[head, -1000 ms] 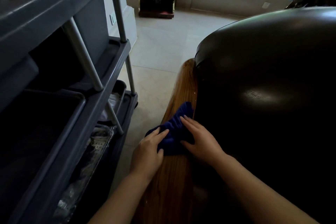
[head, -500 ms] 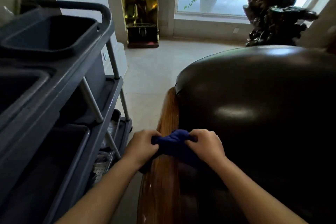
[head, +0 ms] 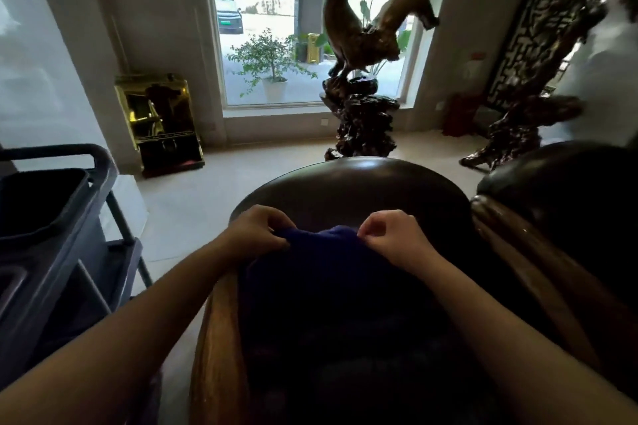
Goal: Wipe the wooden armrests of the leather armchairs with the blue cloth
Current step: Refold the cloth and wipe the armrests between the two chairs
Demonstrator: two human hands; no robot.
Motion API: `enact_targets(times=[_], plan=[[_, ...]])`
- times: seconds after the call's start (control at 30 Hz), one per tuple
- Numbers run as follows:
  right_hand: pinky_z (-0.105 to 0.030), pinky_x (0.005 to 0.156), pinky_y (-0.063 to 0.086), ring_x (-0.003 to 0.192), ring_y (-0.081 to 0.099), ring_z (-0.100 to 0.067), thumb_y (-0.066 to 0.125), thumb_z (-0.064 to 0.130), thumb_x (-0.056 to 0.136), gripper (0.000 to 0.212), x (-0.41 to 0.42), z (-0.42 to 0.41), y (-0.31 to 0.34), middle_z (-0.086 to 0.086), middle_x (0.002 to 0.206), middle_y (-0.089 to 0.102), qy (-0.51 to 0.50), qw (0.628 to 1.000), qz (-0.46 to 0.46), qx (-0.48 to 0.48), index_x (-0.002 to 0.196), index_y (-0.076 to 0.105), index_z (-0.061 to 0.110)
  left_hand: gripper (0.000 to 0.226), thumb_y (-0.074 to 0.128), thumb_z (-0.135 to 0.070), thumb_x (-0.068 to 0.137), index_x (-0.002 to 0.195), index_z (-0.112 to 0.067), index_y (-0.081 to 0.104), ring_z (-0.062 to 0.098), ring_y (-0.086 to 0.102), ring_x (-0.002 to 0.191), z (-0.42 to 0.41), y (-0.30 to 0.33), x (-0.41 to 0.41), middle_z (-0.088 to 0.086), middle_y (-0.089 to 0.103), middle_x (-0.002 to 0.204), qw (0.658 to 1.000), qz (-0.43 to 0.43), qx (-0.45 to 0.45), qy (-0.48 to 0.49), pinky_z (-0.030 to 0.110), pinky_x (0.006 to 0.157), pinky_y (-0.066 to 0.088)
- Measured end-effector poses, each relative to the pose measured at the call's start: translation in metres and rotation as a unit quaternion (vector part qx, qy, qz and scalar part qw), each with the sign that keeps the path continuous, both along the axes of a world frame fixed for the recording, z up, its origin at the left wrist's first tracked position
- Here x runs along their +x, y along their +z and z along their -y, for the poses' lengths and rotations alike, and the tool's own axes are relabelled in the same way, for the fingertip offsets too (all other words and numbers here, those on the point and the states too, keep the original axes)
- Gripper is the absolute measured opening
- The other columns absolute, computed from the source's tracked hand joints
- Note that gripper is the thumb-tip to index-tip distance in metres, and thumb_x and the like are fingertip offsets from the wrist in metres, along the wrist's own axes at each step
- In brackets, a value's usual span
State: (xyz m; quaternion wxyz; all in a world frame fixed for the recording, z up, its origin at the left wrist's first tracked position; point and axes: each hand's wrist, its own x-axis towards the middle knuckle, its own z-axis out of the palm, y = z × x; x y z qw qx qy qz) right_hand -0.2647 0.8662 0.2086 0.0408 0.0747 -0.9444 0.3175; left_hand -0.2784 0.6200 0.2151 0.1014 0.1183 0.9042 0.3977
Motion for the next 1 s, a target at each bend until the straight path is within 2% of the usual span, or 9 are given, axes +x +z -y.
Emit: enact_targets(times=[0.07, 0.1, 0.2, 0.33, 0.43, 0.57, 0.73, 0.9, 1.0], plan=[[-0.033, 0.081, 0.054, 0.08, 0.066, -0.01, 0.07, 0.01, 0.073, 0.013, 0.026, -0.043, 0.016, 0.004, 0.082, 0.07, -0.04, 0.999, -0.009, -0.03, 0.081, 0.071, 0.021, 0.02, 0.068, -0.003, 0.073, 0.084, -0.02, 0.07, 0.015, 0.066, 0.085, -0.041, 0.017, 0.014, 0.003, 0.071, 0.089, 1.0, -0.022, -0.009, -0.02, 0.031, 0.079, 0.055], [-0.032, 0.086, 0.052, 0.089, 0.065, -0.011, 0.073, 0.013, 0.071, 0.021, 0.041, -0.062, 0.017, 0.003, 0.093, 0.07, -0.044, 0.998, 0.003, -0.041, 0.091, 0.07, 0.02, 0.019, 0.067, -0.004, 0.073, 0.084, -0.019, 0.072, 0.015, 0.066, 0.084, -0.066, 0.023, 0.023, 0.003, 0.072, 0.089, 0.999, -0.032, -0.021, -0.033, 0.032, 0.082, 0.054], [-0.031, 0.098, 0.044, 0.112, 0.052, -0.01, 0.081, 0.021, 0.065, 0.066, 0.082, -0.09, -0.006, 0.008, 0.12, 0.057, 0.002, 0.991, 0.069, -0.112, 0.126, 0.054, 0.021, 0.02, 0.066, -0.009, 0.072, 0.086, -0.019, 0.075, 0.011, 0.066, 0.08, -0.144, 0.035, 0.048, 0.003, 0.074, 0.088, 0.992, -0.071, -0.073, -0.069, 0.027, 0.079, 0.053], [-0.038, 0.086, 0.054, 0.089, 0.068, -0.011, 0.075, 0.013, 0.068, 0.041, 0.118, -0.13, -0.035, 0.001, 0.099, 0.071, -0.002, 0.972, 0.076, -0.224, 0.105, 0.065, 0.026, 0.019, 0.067, -0.011, 0.069, 0.083, -0.02, 0.076, 0.006, 0.062, 0.071, -0.232, 0.046, 0.08, 0.001, 0.074, 0.083, 0.99, -0.086, -0.085, -0.079, 0.024, 0.072, 0.051], [-0.042, 0.081, 0.056, 0.081, 0.07, -0.014, 0.073, 0.012, 0.069, 0.031, 0.134, -0.186, -0.032, -0.004, 0.091, 0.074, -0.028, 0.971, 0.058, -0.228, 0.099, 0.069, 0.021, 0.019, 0.067, -0.008, 0.07, 0.084, -0.018, 0.076, 0.006, 0.06, 0.071, -0.275, 0.049, 0.1, 0.002, 0.073, 0.083, 0.992, -0.08, -0.071, -0.067, 0.023, 0.072, 0.05], [-0.042, 0.077, 0.057, 0.08, 0.069, -0.017, 0.074, 0.019, 0.071, 0.025, 0.16, -0.26, -0.02, -0.006, 0.089, 0.073, -0.037, 0.983, 0.031, -0.176, 0.095, 0.07, 0.017, 0.021, 0.068, -0.004, 0.071, 0.085, -0.018, 0.075, 0.008, 0.062, 0.07, -0.328, 0.047, 0.123, 0.005, 0.073, 0.083, 0.994, -0.06, -0.035, -0.078, 0.024, 0.071, 0.052], [-0.019, 0.062, 0.051, 0.074, 0.065, -0.007, 0.07, 0.028, 0.073, 0.023, 0.185, -0.336, 0.001, 0.012, 0.077, 0.064, -0.043, 0.994, 0.004, -0.104, 0.096, 0.068, 0.023, 0.019, 0.069, -0.003, 0.071, 0.085, -0.015, 0.074, 0.008, 0.061, 0.069, -0.389, 0.052, 0.137, 0.005, 0.072, 0.079, 0.992, -0.064, -0.014, -0.11, 0.022, 0.071, 0.05], [-0.028, 0.07, 0.054, 0.076, 0.066, -0.012, 0.067, 0.02, 0.073, 0.021, 0.189, -0.396, 0.014, 0.003, 0.083, 0.069, -0.056, 0.996, -0.008, -0.071, 0.094, 0.068, 0.02, 0.019, 0.071, -0.004, 0.072, 0.089, -0.012, 0.073, -0.003, 0.059, 0.055, -0.441, 0.048, 0.132, -0.01, 0.068, 0.065, 0.989, -0.05, 0.003, -0.139, 0.012, 0.061, 0.049], [-0.026, 0.068, 0.056, 0.074, 0.066, -0.008, 0.069, 0.019, 0.073, 0.018, 0.179, -0.427, 0.016, 0.006, 0.082, 0.07, -0.062, 0.997, -0.011, -0.046, 0.09, 0.07, 0.023, 0.018, 0.071, -0.005, 0.073, 0.088, -0.014, 0.074, 0.005, 0.063, 0.061, -0.464, 0.039, 0.121, -0.008, 0.07, 0.065, 0.989, -0.025, 0.019, -0.146, 0.02, 0.063, 0.052]])
